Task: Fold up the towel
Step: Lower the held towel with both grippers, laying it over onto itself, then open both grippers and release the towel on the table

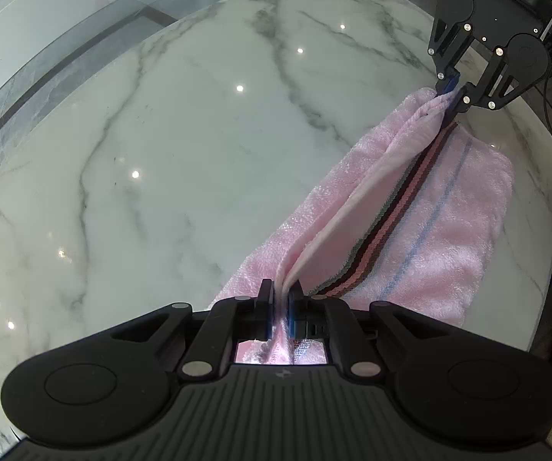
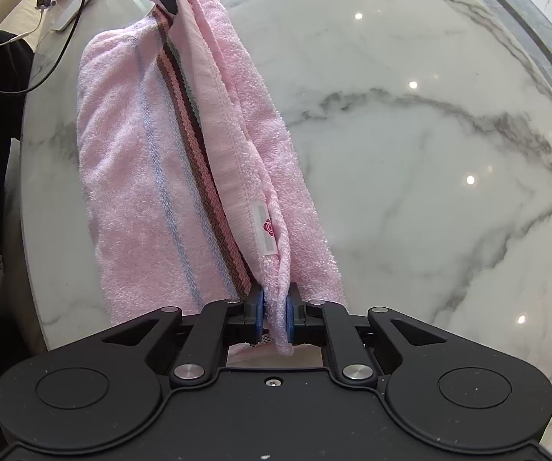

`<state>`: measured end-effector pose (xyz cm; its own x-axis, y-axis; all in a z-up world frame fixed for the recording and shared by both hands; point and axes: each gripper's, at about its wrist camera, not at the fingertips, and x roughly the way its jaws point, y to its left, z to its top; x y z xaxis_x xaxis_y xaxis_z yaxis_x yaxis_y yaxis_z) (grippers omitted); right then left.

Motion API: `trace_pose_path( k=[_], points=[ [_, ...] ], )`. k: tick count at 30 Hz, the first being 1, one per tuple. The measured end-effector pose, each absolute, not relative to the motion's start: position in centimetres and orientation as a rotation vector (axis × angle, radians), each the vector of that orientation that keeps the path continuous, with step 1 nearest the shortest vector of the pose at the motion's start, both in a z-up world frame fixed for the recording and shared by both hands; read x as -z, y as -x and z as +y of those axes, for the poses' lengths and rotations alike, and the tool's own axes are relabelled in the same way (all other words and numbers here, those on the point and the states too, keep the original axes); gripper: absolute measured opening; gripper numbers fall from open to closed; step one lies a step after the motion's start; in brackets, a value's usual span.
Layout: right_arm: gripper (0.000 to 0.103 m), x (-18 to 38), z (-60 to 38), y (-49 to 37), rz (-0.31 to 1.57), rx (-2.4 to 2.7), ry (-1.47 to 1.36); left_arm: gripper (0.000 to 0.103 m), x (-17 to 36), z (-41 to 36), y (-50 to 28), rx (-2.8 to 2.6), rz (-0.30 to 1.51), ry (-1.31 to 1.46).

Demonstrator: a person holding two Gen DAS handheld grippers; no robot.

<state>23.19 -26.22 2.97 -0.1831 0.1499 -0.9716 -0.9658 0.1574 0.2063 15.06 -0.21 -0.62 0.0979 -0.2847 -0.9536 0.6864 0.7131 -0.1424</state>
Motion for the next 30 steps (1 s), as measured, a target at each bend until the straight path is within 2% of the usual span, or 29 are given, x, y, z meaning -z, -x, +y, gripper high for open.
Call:
trace_pose_path(
  k=[3,6,10,11,23,24,25,26,30],
  points=[
    [0.012,-2.7,-26.2,-23.1,1.322,-1.278,0.883,0.009,1.2,0.0,-15.1,0.714,1.29,-0.376],
    [0.016,-2.8,-26.5,-23.0,1.323,-1.267,0.873,0.015,1.6,0.1,-15.0,0.672,1.292,-0.373],
    [0.036,-3.7,-27.3,-22.9,1.287,-1.22,0.895,0.019,1.5,0.3,-14.7,0.625,1.289,-0.372],
    [0.037,-3.9,-27.4,-22.9,1.277,-1.206,0.902,0.019,1.3,0.4,-14.6,0.617,1.285,-0.37],
    [0.037,-8.7,-30.0,-20.9,1.083,-0.984,0.887,0.021,-4.1,2.1,-12.5,0.445,1.118,-0.341],
    [0.037,-8.9,-30.2,-20.3,1.076,-0.968,0.881,0.026,-4.7,2.4,-12.2,0.424,1.104,-0.332],
    [0.037,-9.1,-30.3,-19.8,1.069,-0.943,0.873,0.035,-5.2,2.7,-12.0,0.403,1.098,-0.31],
    [0.037,-9.3,-30.3,-19.3,1.07,-0.922,0.862,0.039,-5.8,3.1,-11.8,0.385,1.088,-0.287],
    [0.038,-10.4,-30.0,-17.2,1.063,-0.844,0.797,0.042,-7.5,3.8,-10.5,0.316,1.04,-0.245]
  ],
)
